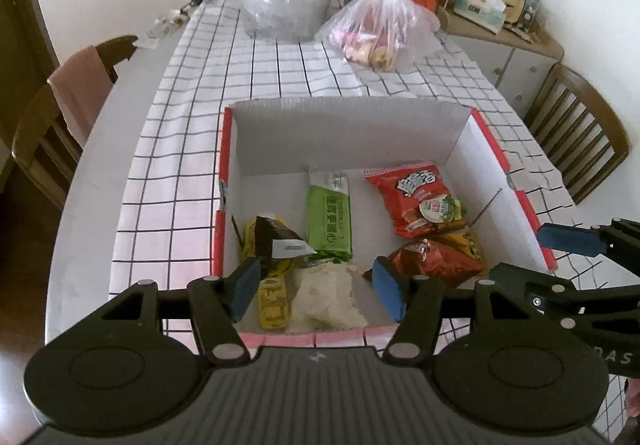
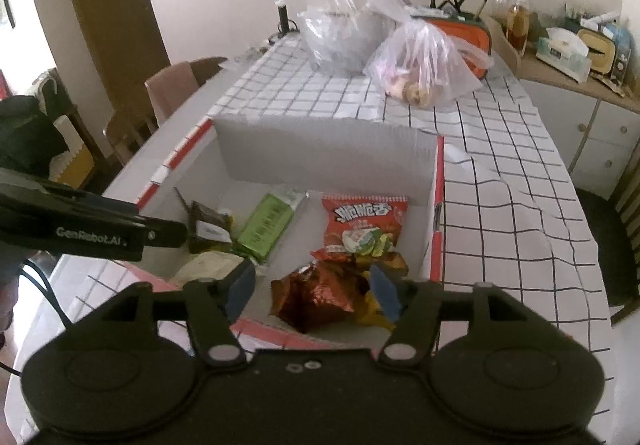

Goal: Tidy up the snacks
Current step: 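Carry both snacks over the red box and open both tools to drop them, then withdraw both tools from the box back toward the snack pile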

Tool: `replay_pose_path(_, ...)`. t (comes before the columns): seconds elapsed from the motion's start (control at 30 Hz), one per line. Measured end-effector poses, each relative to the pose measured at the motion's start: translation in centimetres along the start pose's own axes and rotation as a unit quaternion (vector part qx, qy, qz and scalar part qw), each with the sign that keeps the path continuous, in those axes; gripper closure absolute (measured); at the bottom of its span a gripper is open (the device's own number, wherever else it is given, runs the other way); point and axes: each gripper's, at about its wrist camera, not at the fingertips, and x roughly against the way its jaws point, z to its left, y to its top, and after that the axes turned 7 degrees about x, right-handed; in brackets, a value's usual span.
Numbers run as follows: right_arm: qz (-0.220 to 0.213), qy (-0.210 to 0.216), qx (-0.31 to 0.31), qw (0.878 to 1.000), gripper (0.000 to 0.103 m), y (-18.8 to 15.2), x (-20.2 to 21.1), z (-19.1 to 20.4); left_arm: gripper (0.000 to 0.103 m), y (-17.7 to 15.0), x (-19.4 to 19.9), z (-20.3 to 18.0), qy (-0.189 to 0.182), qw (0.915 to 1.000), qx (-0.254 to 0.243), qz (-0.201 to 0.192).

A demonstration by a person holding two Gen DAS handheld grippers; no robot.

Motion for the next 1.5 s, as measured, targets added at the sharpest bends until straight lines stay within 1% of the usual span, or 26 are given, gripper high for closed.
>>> replay_pose_path(0.23,-0.027,0.006,0.007,1.0,0.025,-0.5,2.8,1.3,0.039,-1.1,3.1,0.3,-0.009,0.9994,0.0,-0.032)
replay_pose_path(0.37,-0.038,0.007,0.01,0.999,0.022,-1.0,4.3,2.1,0.03,-2.1,4.9,0.3,-0.017,0.9987,-0.005,-0.048)
replay_pose_path(0.5,-0.049,0.01,0.009,0.999,0.016,-1.7,5.7,2.8,0.025,-3.1,6.3,0.5,-0.024,0.998,-0.005,-0.058)
replay_pose_path(0.57,-0.054,0.01,0.008,0.998,0.015,-2.1,6.4,3.1,0.02,-3.7,7.0,0.7,-0.03,0.9976,-0.005,-0.062)
replay_pose_path(0.63,-0.057,0.011,0.005,0.998,0.012,-2.6,7.0,3.4,0.019,-4.3,7.6,0.9,-0.036,0.9972,-0.006,-0.064)
replay_pose_path(0.8,-0.061,0.014,-0.002,0.998,0.012,-3.9,8.2,4.0,0.016,-6.1,8.9,1.3,-0.046,0.9966,-0.012,-0.068)
replay_pose_path(1.0,-0.059,0.018,-0.007,0.998,0.008,-5.6,9.0,4.9,0.015,-8.2,9.8,1.7,-0.062,0.996,-0.013,-0.062)
replay_pose_path(1.03,-0.059,0.019,-0.007,0.998,0.005,-5.9,9.1,5.1,0.014,-8.5,9.9,1.7,-0.065,0.996,-0.012,-0.061)
replay_pose_path(1.1,-0.061,0.019,-0.007,0.998,0.002,-6.5,9.3,5.4,0.014,-9.2,10.0,1.8,-0.069,0.9959,-0.011,-0.058)
replay_pose_path(1.27,-0.059,0.017,-0.003,0.998,0.001,-7.8,9.3,6.4,0.006,-10.7,9.7,2.1,-0.081,0.9956,-0.003,-0.047)
replay_pose_path(1.5,-0.023,0.006,0.021,1.0,0.0,-10.2,7.6,7.1,0.005,-12.4,8.1,2.8,-0.074,0.9969,0.004,-0.024)
